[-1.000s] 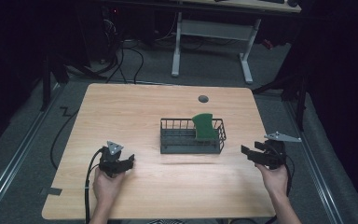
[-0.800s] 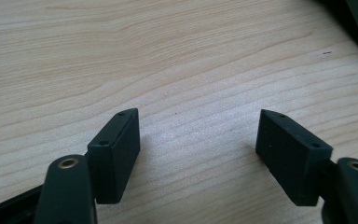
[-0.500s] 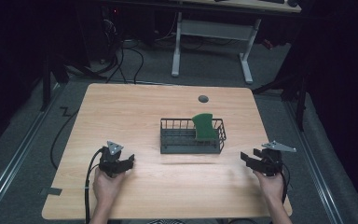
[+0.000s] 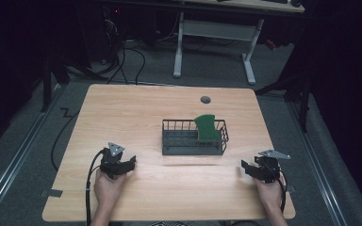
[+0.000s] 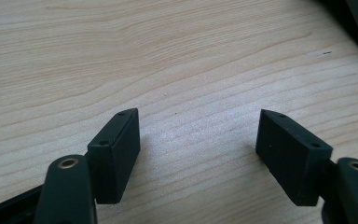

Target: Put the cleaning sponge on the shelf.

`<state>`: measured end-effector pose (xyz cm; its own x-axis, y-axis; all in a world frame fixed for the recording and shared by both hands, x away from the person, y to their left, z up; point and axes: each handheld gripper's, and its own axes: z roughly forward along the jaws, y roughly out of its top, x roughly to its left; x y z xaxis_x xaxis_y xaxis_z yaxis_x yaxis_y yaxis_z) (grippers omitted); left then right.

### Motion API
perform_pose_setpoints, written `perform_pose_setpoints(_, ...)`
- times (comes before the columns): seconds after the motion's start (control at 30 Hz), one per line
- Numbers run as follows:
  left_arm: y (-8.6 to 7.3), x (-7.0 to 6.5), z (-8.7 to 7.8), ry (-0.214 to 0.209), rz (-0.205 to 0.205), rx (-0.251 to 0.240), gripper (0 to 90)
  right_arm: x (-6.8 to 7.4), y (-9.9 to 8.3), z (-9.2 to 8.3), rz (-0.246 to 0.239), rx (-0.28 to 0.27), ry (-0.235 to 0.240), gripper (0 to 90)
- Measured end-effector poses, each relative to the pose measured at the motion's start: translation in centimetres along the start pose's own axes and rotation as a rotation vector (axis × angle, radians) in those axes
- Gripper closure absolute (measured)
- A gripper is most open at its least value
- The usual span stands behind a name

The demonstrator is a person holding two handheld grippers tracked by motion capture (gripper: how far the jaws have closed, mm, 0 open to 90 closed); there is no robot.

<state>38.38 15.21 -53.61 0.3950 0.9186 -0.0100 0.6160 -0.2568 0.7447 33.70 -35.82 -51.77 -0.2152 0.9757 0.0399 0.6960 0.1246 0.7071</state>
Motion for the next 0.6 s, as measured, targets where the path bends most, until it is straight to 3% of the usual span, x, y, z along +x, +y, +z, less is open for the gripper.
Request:
perform_pose_setpoints(0.17,0.0,0.0,0.0,0.000,0.000,0.000,30.9,0.1,-0.1,0.7,-0.012,0.009,-0.013,32.8)
perform_pose_setpoints(0.27,0.0,0.0,0.0,0.000,0.000,0.000,30.9,0.3,-0.4,1.1,-0.037,-0.006,-0.045,31.4)
perform_pose_setpoints(0.6,0.0,0.0,0.0,0.000,0.000,0.001,30.8,0.3,-0.6,1.2,-0.036,-0.023,-0.048,30.3)
